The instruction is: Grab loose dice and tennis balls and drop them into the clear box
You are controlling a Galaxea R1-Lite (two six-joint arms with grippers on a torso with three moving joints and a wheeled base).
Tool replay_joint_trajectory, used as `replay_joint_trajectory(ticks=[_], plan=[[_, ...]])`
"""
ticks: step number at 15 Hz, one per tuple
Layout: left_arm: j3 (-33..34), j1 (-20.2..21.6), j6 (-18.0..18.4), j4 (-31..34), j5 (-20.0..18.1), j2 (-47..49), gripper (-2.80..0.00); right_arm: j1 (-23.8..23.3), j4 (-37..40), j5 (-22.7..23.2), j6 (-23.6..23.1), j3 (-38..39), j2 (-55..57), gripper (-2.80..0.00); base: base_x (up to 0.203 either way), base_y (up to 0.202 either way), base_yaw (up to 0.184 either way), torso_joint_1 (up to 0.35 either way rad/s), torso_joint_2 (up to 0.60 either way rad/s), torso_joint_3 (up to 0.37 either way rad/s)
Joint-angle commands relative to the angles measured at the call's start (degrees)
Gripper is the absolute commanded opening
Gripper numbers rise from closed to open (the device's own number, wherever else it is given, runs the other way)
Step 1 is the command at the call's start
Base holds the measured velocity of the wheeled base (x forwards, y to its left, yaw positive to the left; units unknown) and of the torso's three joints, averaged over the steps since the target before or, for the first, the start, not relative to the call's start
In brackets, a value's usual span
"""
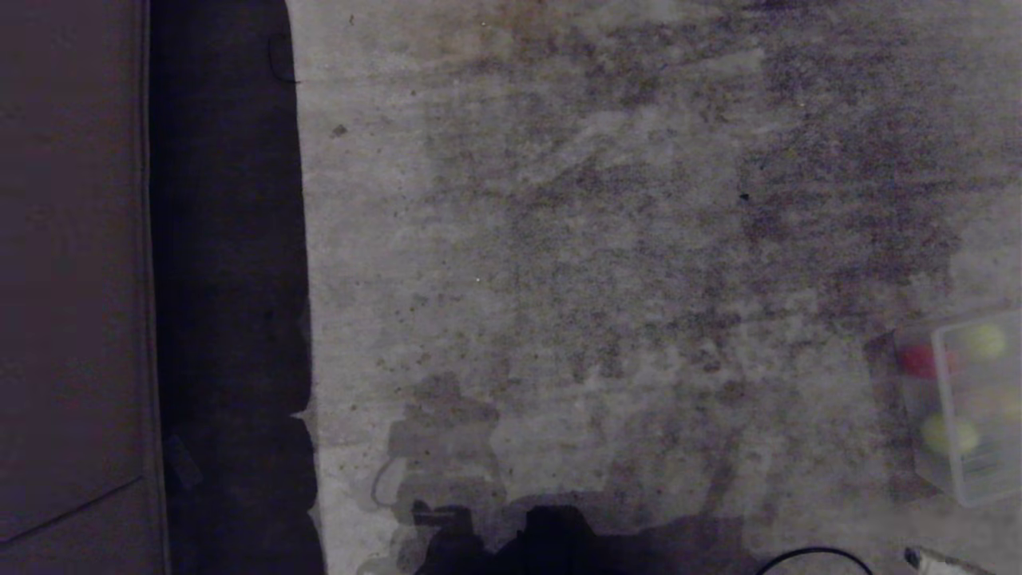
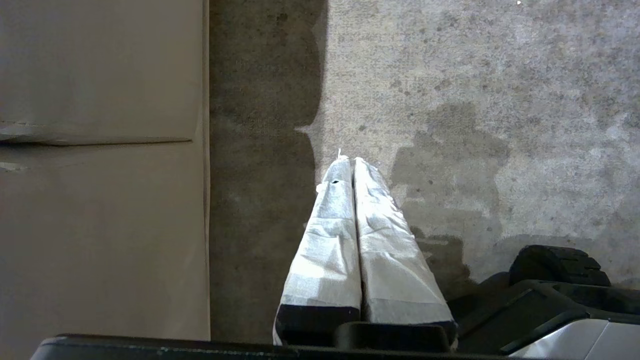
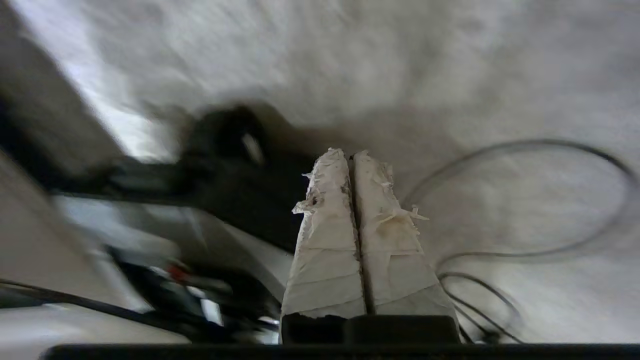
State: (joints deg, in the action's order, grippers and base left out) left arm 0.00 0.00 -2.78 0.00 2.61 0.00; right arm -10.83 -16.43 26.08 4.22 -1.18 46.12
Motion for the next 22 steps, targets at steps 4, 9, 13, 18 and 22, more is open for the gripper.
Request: replay_joint_trajectory(ticks=[4,9,13,18,22], plan=[[0.1,0.0,0.0,0.0,0.0,0.1,-2.8,8.8,12.0,-20.5,1.0,0.5,-27.0,-2.8,0.0,0.0,0.0,0.0,0.0,0.0],[0.1,0.0,-0.1,0.0,0.0,0.1,-2.8,10.0,14.3,-28.0,1.0,1.9,-35.6,-2.8,0.0,0.0,0.0,0.0,0.0,0.0],[0.1,0.0,-0.1,0.0,0.0,0.1,-2.8,10.9,14.6,-26.7,-0.7,1.8,-44.0,-2.8,0.0,0.0,0.0,0.0,0.0,0.0],[0.1,0.0,0.0,0.0,0.0,0.1,-2.8,11.4,15.0,-26.3,-2.0,1.7,-46.0,-2.8,0.0,0.0,0.0,0.0,0.0,0.0],[0.1,0.0,-0.1,0.0,0.0,0.1,-2.8,11.4,14.8,-26.3,-2.3,1.8,-46.0,-2.8,0.0,0.0,0.0,0.0,0.0,0.0]])
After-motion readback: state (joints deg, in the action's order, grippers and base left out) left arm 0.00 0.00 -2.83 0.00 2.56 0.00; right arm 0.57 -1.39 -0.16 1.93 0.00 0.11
